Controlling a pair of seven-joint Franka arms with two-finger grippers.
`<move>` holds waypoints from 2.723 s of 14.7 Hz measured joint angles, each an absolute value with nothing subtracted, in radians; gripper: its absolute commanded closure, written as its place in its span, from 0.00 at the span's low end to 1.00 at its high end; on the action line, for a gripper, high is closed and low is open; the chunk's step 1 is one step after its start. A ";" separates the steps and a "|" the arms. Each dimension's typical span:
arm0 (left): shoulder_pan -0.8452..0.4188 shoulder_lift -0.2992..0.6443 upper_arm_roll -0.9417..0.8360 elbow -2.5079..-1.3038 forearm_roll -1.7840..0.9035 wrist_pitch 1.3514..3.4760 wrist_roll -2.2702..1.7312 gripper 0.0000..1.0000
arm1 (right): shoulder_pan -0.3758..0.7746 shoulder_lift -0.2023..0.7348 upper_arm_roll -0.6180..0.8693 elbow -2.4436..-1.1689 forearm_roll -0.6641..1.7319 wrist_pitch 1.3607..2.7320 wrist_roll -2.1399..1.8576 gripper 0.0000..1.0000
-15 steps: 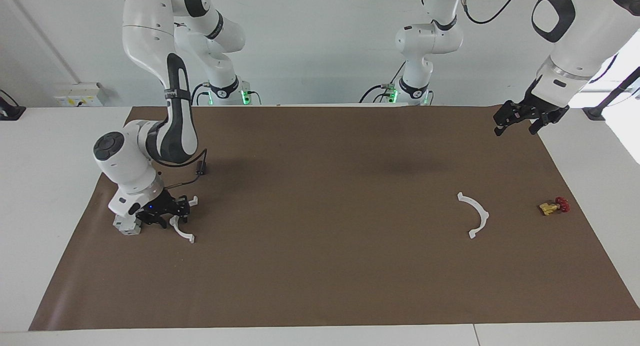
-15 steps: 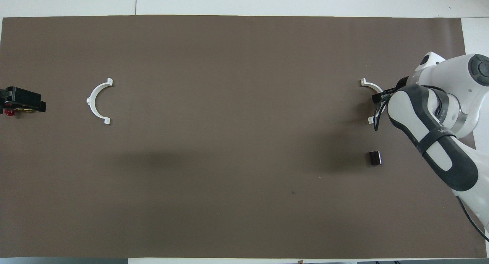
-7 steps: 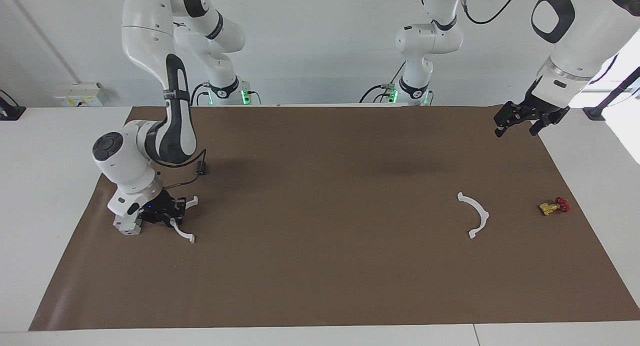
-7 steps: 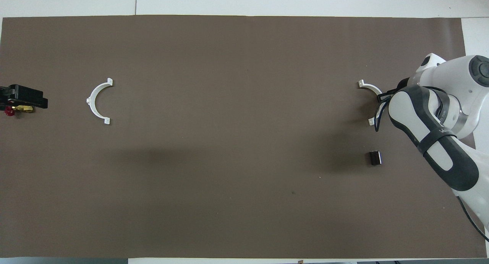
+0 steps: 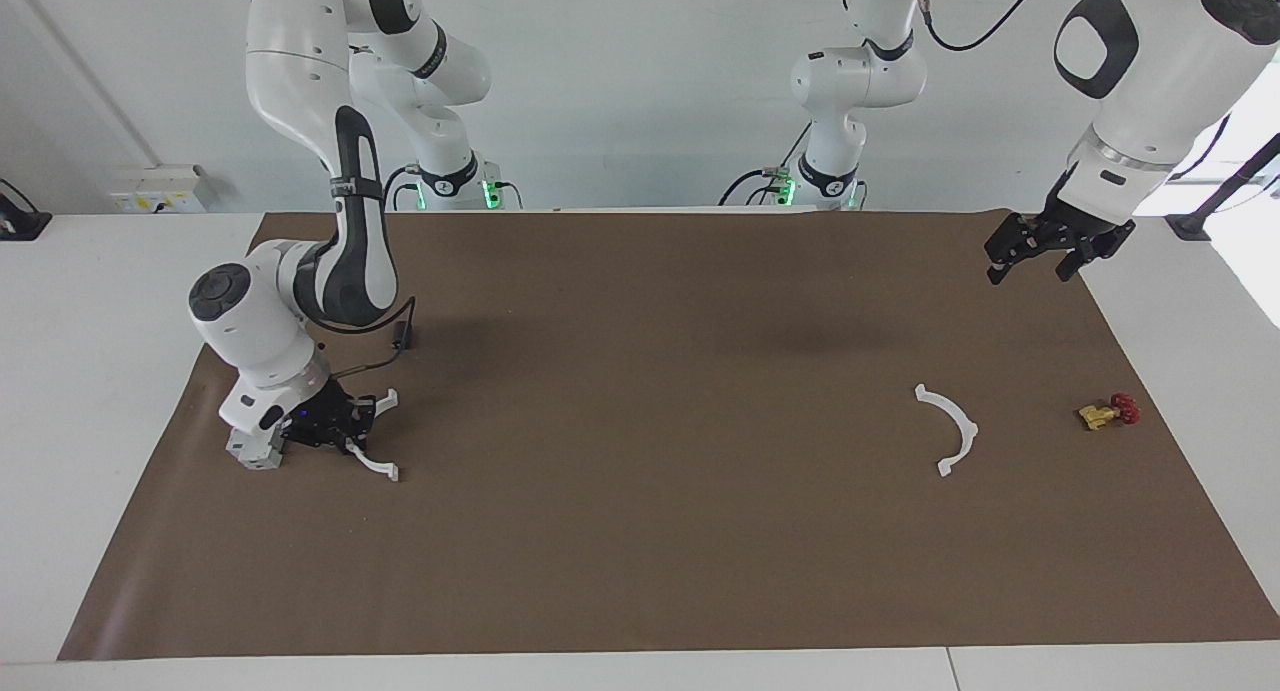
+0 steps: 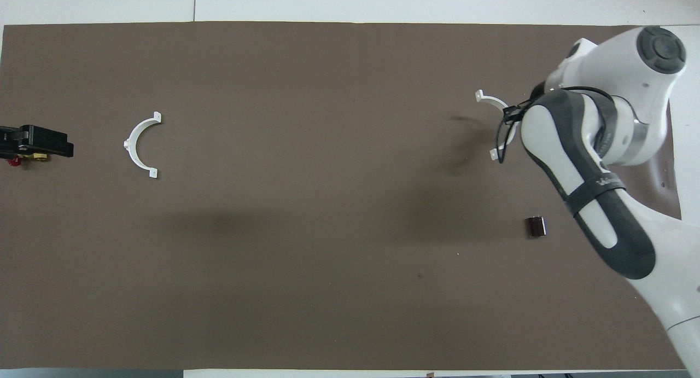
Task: Assemble drain pipe with both arms
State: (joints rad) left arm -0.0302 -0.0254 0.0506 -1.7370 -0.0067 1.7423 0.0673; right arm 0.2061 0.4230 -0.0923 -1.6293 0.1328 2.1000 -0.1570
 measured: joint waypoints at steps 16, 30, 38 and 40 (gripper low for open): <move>0.015 0.213 0.052 -1.900 -0.007 2.234 0.104 0.00 | 0.613 0.613 -0.092 -1.549 0.054 2.183 0.366 0.50; 0.029 0.345 0.038 -1.948 -0.007 2.430 0.108 1.00 | 0.278 0.361 -0.123 -1.377 0.050 1.725 0.225 0.00; 0.001 0.331 0.037 -1.956 -0.007 2.403 0.083 0.02 | 0.110 0.100 -0.123 -1.382 0.045 1.412 0.066 0.00; 0.000 0.330 0.038 -1.958 -0.007 2.401 0.079 0.01 | 0.090 0.080 -0.123 -1.430 0.038 1.404 0.035 0.00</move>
